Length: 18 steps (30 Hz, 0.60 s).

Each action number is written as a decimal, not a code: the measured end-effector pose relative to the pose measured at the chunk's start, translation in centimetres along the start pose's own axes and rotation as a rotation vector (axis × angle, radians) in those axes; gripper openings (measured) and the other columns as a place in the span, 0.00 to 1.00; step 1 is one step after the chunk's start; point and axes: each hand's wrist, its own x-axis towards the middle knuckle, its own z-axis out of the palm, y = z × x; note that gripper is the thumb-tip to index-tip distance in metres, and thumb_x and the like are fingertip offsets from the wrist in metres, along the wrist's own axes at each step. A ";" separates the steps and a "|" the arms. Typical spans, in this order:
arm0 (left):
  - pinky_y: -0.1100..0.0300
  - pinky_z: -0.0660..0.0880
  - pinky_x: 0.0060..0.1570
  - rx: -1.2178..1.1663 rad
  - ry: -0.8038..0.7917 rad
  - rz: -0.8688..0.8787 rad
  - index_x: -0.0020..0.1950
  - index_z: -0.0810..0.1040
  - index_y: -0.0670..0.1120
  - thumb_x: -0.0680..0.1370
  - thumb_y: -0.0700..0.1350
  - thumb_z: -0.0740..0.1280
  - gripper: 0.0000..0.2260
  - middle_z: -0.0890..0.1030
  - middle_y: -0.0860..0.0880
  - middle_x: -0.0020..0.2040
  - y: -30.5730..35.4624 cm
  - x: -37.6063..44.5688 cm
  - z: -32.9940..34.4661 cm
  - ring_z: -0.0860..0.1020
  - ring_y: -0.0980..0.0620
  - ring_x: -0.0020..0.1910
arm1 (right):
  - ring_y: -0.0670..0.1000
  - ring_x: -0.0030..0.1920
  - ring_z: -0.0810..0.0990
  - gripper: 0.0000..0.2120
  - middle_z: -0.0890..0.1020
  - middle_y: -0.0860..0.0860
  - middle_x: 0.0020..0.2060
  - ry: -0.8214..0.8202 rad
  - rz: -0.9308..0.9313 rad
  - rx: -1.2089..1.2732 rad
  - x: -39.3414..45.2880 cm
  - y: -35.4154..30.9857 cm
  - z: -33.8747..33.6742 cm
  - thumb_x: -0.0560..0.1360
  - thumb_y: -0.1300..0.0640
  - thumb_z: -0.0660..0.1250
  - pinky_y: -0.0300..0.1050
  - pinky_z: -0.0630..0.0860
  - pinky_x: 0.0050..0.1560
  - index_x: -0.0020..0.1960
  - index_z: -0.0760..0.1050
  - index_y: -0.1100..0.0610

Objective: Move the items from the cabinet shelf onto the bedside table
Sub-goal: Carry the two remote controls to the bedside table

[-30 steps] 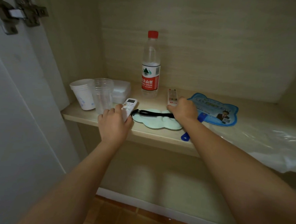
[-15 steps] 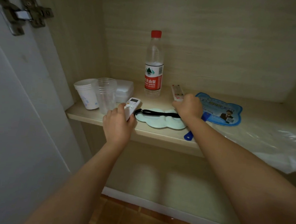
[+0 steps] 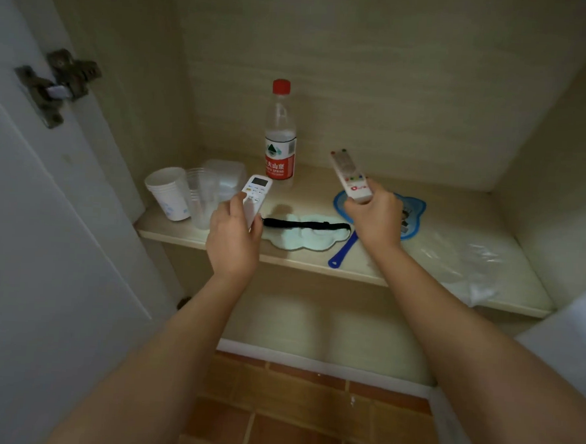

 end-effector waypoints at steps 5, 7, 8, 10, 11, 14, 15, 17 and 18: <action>0.49 0.71 0.46 -0.013 -0.060 -0.009 0.66 0.69 0.41 0.77 0.43 0.63 0.18 0.74 0.39 0.60 4.8 -0.1 -6.6 0.72 0.41 0.57 | 0.58 0.43 0.81 0.16 0.83 0.60 0.44 0.020 0.061 0.061 -3.0 -5.6 -6.6 0.69 0.63 0.67 0.54 0.78 0.42 0.56 0.76 0.64; 0.50 0.71 0.48 0.001 -0.082 -0.026 0.66 0.69 0.41 0.77 0.44 0.63 0.17 0.74 0.40 0.60 6.6 -0.3 -9.7 0.72 0.42 0.58 | 0.57 0.43 0.81 0.17 0.83 0.59 0.45 0.011 0.107 0.069 -4.5 -8.2 -9.2 0.70 0.61 0.67 0.54 0.78 0.44 0.58 0.75 0.63; 0.50 0.71 0.49 0.003 -0.093 -0.029 0.65 0.69 0.41 0.77 0.44 0.63 0.17 0.74 0.40 0.60 7.4 -0.5 -11.3 0.72 0.42 0.58 | 0.57 0.44 0.81 0.18 0.83 0.59 0.46 0.006 0.128 0.073 -5.3 -9.5 -10.4 0.70 0.61 0.67 0.53 0.78 0.44 0.60 0.74 0.63; 0.50 0.72 0.50 -0.015 -0.107 -0.031 0.64 0.69 0.41 0.77 0.43 0.63 0.16 0.74 0.40 0.60 8.9 -1.0 -14.5 0.72 0.43 0.58 | 0.56 0.44 0.81 0.19 0.83 0.58 0.48 -0.004 0.149 0.071 -6.9 -11.9 -12.8 0.71 0.61 0.67 0.51 0.79 0.44 0.62 0.73 0.62; 0.50 0.73 0.49 -0.024 -0.117 -0.036 0.64 0.69 0.41 0.77 0.44 0.63 0.16 0.74 0.41 0.60 9.6 -1.5 -16.2 0.73 0.43 0.57 | 0.55 0.45 0.81 0.20 0.83 0.58 0.49 -0.010 0.160 0.072 -7.9 -13.1 -13.9 0.71 0.60 0.67 0.50 0.79 0.44 0.63 0.73 0.61; 0.52 0.73 0.48 -0.017 -0.162 -0.036 0.66 0.68 0.42 0.78 0.45 0.63 0.17 0.74 0.41 0.61 11.2 -3.3 -20.8 0.73 0.44 0.57 | 0.54 0.45 0.81 0.21 0.83 0.57 0.50 -0.030 0.184 0.069 -11.1 -16.2 -17.0 0.72 0.59 0.68 0.52 0.80 0.45 0.65 0.72 0.59; 0.53 0.73 0.48 -0.013 -0.178 -0.040 0.66 0.68 0.43 0.78 0.45 0.63 0.18 0.73 0.42 0.61 11.5 -4.0 -22.1 0.72 0.44 0.58 | 0.54 0.45 0.81 0.21 0.82 0.57 0.50 -0.039 0.187 0.063 -12.3 -17.0 -17.8 0.72 0.59 0.68 0.53 0.80 0.45 0.65 0.72 0.60; 0.54 0.72 0.48 -0.017 -0.200 -0.054 0.67 0.67 0.43 0.78 0.45 0.62 0.18 0.73 0.42 0.62 12.0 -5.4 -24.7 0.71 0.45 0.59 | 0.52 0.44 0.80 0.22 0.82 0.57 0.51 -0.055 0.208 0.074 -14.5 -18.5 -19.6 0.72 0.60 0.68 0.51 0.80 0.46 0.66 0.70 0.61; 0.54 0.71 0.48 -0.017 -0.205 -0.060 0.67 0.67 0.43 0.78 0.45 0.62 0.19 0.73 0.41 0.62 12.2 -6.1 -26.0 0.71 0.45 0.59 | 0.50 0.44 0.79 0.23 0.82 0.57 0.52 -0.058 0.228 0.089 -15.6 -19.2 -20.5 0.72 0.60 0.68 0.49 0.80 0.46 0.67 0.69 0.61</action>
